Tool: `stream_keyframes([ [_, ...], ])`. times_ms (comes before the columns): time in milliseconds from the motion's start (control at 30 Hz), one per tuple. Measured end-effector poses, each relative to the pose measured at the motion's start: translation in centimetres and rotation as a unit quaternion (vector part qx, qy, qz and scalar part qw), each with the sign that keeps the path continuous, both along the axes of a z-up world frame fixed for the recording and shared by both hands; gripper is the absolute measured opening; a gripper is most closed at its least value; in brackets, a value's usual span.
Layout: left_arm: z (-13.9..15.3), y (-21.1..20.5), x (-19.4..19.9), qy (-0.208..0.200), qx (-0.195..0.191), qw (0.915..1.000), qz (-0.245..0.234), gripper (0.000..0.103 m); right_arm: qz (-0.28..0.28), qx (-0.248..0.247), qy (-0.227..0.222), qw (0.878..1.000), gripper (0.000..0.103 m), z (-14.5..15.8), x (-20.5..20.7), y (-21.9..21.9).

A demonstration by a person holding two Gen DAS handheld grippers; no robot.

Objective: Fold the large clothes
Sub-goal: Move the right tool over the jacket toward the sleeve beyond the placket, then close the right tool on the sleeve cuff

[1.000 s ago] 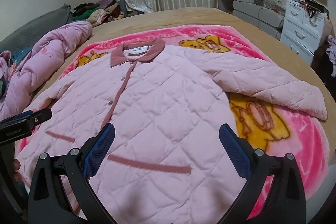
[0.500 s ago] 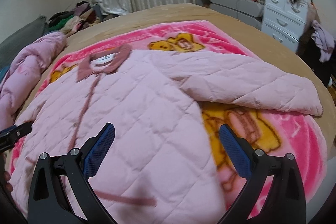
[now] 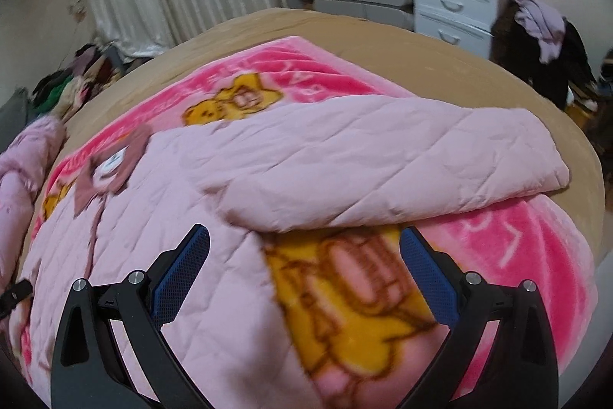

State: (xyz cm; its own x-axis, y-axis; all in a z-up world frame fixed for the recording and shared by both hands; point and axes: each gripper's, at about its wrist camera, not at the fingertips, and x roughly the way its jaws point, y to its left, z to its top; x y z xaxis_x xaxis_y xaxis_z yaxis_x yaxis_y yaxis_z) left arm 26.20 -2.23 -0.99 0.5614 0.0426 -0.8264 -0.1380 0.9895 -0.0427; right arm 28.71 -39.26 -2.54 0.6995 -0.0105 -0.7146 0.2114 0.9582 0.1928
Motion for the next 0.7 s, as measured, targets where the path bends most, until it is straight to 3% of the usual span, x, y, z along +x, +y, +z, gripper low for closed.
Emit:
stream_keyframes([
  [300,-2.4,-1.1,2.2,0.022,-0.005,0.9996,-0.015,0.095,-0.086,0.055,0.015,0.995,0.099,-2.0,2.3,-6.1],
  [533,-3.8,-0.7,3.3,0.035,0.002,0.9993,-0.012,0.095,-0.173,0.111,0.021,0.978,0.099,-4.1,3.0,-11.7],
  [700,-4.5,0.1,3.9,0.042,0.008,0.9991,-0.003,0.095,-0.224,0.123,0.032,0.966,0.099,-5.8,3.5,-14.6],
])
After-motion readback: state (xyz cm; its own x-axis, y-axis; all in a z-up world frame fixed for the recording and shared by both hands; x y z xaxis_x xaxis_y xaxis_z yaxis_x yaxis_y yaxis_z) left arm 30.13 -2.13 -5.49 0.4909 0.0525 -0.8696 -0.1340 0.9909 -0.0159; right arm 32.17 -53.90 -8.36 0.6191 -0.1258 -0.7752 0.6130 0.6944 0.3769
